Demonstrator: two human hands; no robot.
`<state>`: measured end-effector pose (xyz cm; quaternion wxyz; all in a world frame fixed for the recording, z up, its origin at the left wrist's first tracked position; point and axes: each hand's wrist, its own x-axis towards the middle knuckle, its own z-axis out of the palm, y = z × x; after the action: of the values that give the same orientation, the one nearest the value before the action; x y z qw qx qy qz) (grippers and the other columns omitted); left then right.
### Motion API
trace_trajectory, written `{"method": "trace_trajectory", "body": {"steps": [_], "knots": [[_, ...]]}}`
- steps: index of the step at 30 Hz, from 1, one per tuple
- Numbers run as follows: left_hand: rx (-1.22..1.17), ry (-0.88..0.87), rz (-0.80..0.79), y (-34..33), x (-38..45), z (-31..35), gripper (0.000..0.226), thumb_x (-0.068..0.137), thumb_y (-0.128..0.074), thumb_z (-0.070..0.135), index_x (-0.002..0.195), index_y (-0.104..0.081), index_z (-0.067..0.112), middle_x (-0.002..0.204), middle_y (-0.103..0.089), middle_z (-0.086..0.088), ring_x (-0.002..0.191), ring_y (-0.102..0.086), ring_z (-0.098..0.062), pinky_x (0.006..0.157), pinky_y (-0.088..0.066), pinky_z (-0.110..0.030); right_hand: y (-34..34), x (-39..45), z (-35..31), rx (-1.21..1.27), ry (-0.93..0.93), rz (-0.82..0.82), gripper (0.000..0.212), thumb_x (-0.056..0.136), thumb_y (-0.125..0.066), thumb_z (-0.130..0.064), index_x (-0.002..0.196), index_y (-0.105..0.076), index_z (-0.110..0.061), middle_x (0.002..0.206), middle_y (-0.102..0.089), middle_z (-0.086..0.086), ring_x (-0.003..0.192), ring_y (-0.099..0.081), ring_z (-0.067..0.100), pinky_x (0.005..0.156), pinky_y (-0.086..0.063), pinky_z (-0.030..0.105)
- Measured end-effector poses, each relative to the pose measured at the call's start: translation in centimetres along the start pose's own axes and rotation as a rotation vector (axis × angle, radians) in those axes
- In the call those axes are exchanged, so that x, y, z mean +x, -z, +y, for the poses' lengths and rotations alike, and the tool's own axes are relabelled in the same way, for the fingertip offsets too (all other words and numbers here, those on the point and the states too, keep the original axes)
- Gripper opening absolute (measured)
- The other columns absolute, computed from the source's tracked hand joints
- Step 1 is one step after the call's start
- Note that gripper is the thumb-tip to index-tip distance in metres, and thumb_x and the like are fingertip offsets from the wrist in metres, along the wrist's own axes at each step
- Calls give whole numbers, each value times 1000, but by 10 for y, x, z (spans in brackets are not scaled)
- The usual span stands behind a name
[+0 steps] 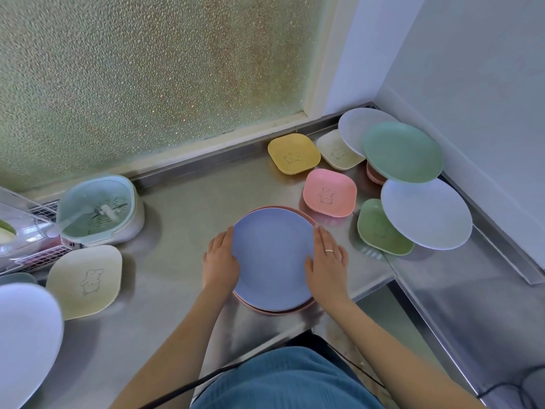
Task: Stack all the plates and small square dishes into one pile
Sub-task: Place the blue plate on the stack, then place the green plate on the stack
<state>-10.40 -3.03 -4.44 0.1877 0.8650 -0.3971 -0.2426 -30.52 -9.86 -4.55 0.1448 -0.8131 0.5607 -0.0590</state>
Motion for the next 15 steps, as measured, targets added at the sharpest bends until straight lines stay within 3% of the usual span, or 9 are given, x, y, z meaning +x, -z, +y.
{"method": "trace_trajectory", "body": {"steps": [3,6,9,12,15], "knots": [[-20,20,-3,0,-1,1,68,84,-32,-5,147,-25,19,151,-32,-3,140,-26,-23,112,-24,-37,-2,6,8,-18,-99,-192,69,90,-34,-10,150,2,-14,159,-6,-1,146,-2,15,116,-3,44],[1,13,35,2,2,7,66,83,-35,-6,144,-30,15,153,-29,-4,142,-24,-21,114,-19,-36,0,6,13,-7,-69,-184,67,92,-35,-13,150,-2,-14,158,-11,-2,146,-5,14,116,-4,44],[34,-36,95,4,10,25,60,84,-38,-3,142,-34,13,154,-28,-5,143,-23,-20,115,-17,-35,11,19,20,62,-70,-71,56,95,-38,-22,148,-19,-17,153,-28,1,143,-20,17,116,-9,44],[116,-147,108,1,22,51,59,86,-39,-1,143,-32,12,153,-30,-5,145,-18,-19,117,-12,-36,29,44,34,156,-133,96,50,93,-45,-19,141,-31,-20,141,-47,6,130,-42,26,109,-27,47],[147,-211,92,-5,39,85,58,88,-37,0,144,-32,15,153,-30,-5,145,-18,-20,119,-12,-38,54,79,59,144,-231,177,55,90,-49,-13,141,-30,-19,139,-47,10,118,-51,33,96,-36,46]]}}
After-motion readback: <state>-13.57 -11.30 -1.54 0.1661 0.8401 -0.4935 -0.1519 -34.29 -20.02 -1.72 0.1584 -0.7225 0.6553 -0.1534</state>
